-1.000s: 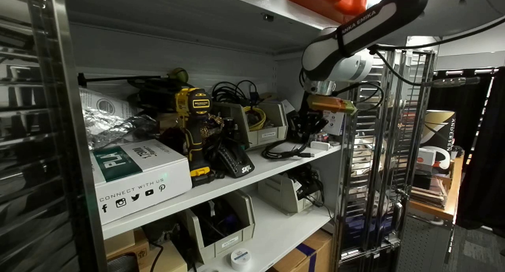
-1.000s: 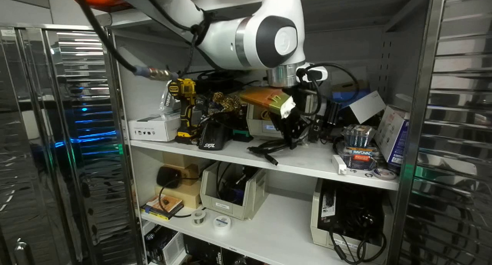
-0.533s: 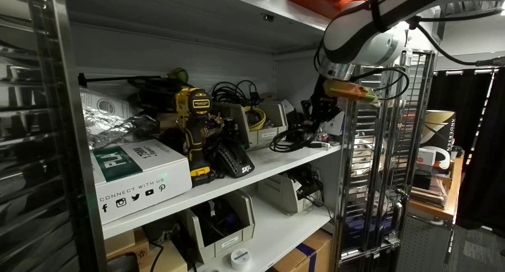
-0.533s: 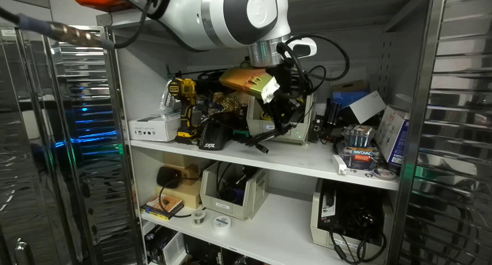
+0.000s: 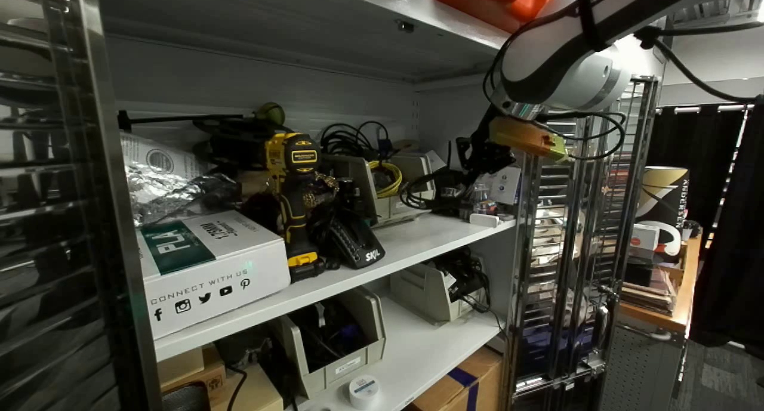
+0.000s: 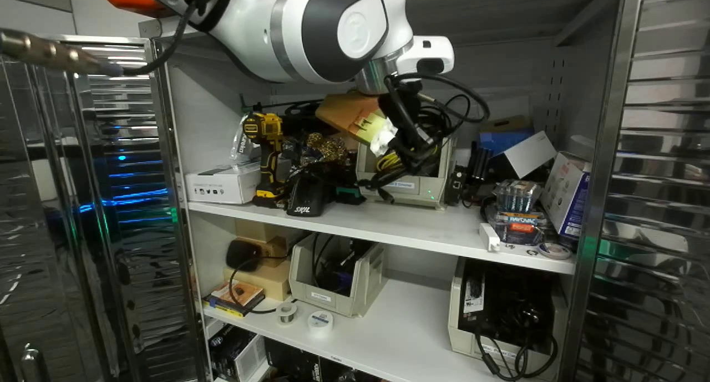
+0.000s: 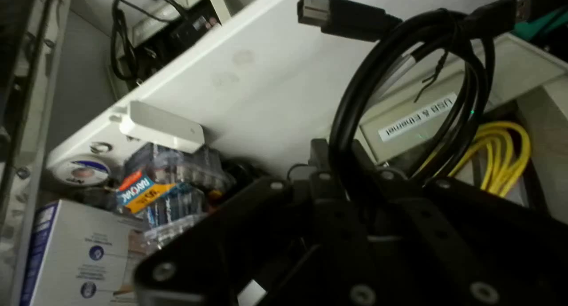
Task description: Put the black cable inside the tool box on the first shelf
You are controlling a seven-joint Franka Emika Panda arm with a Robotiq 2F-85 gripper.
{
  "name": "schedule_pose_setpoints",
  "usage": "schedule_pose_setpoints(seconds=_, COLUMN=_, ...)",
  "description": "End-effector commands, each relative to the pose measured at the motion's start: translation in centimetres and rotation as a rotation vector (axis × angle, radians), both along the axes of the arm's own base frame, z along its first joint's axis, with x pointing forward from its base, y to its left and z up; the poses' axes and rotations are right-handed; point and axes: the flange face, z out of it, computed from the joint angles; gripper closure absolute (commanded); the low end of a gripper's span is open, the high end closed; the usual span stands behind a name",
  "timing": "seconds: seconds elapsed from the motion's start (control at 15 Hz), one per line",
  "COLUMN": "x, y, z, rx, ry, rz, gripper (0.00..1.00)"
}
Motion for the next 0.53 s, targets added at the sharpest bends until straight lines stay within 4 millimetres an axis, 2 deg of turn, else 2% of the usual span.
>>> schedule_pose_setpoints(seconds=0.0, x=-0.6, y=1.4, z=2.8, rx=0.041, ry=-0.164, rz=0.0, gripper=0.92)
schedule_pose_setpoints(seconds=0.2, x=0.3, y=2.5, z=3.4, rx=0.043, ry=-0.251, rz=0.019, gripper=0.92)
schedule_pose_setpoints(seconds=0.47, x=2.5, y=3.1, z=1.7, rx=0.013, ry=-0.291, rz=0.034, gripper=0.92)
